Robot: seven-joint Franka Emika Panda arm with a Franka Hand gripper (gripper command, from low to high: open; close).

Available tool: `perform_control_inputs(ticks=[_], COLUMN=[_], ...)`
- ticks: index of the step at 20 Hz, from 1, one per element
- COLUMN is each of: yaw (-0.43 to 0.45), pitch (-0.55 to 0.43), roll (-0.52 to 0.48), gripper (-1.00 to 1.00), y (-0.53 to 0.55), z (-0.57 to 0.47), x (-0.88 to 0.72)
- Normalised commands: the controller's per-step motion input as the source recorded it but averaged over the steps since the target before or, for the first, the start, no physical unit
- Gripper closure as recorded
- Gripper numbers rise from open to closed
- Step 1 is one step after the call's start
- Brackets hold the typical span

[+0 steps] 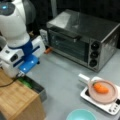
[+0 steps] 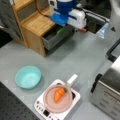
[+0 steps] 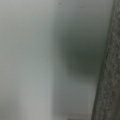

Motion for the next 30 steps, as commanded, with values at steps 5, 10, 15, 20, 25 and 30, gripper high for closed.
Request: perform_control_inputs(ticks=[5,10,15,20,25,30], yaw=[0.088,0.099,0.096,0.095,0.101,0.088], pitch=[-0.124,-0.144,-0.166,-0.170,-0.182,-0.182], roll=[-0.046,-0.058,-0.060,-0.051,-0.034,-0.023], gripper=[-1.00,-1.00,-1.00,-1.00,-1.00,-1.00], y=[-0.11,-0.08,-0.09,-0.09,-0.07,0.00], z=[-0.14,-0.17,-0.19,-0.21,-0.18,-0.16], x=[-0.15,-0.14,-0.17,-0.20,-0.20,-0.22])
